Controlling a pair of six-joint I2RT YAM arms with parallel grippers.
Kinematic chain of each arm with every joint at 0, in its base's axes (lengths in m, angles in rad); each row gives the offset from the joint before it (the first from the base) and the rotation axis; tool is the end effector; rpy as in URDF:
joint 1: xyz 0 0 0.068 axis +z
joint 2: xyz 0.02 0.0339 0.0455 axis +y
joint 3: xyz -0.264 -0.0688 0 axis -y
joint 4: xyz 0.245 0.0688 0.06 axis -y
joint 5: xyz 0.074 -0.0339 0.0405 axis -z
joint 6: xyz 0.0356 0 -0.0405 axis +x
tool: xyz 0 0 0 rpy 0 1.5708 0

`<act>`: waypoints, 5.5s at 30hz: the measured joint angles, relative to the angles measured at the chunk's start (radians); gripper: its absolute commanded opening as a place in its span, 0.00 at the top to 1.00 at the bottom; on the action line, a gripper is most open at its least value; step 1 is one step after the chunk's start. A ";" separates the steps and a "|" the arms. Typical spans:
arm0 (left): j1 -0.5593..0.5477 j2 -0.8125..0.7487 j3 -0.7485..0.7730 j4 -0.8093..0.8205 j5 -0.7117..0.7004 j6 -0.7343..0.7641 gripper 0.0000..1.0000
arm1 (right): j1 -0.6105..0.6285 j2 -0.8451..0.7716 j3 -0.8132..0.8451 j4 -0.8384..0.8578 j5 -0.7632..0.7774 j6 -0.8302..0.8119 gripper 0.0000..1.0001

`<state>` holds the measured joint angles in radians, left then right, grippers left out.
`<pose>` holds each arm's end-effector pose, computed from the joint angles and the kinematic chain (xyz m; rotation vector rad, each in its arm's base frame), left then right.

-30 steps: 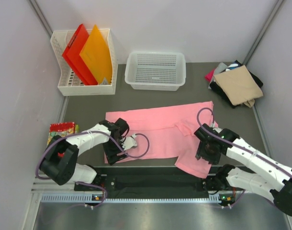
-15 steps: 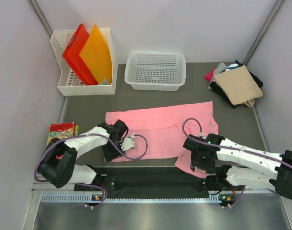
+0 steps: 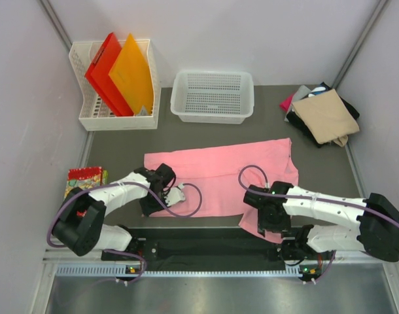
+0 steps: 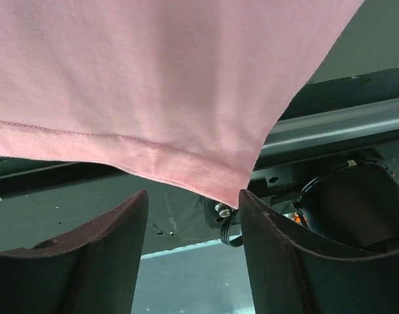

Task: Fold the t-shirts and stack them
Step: Grap the side of the flattened tshirt closest away from the robot with both arms

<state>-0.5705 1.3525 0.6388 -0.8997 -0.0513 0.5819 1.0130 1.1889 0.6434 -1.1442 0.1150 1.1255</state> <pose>0.1547 -0.0971 0.1468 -1.6892 -2.5966 -0.0791 0.0824 0.1244 0.1741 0.1631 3.0839 -0.2466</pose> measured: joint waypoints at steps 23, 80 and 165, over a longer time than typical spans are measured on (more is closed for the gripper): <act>0.000 -0.060 0.016 0.009 -0.010 -0.015 1.00 | 0.065 0.213 0.159 -0.073 0.063 -0.047 0.48; 0.019 -0.186 0.063 -0.104 -0.051 -0.004 1.00 | 0.045 0.075 -0.066 0.060 -0.072 0.357 0.38; 0.053 -0.167 0.053 -0.060 -0.096 0.023 1.00 | -0.375 0.322 0.444 0.164 0.059 -0.249 0.26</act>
<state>-0.5175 1.1851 0.6918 -0.9596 -0.1471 0.6048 0.6384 1.5108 1.0878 -0.9802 0.1741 0.8761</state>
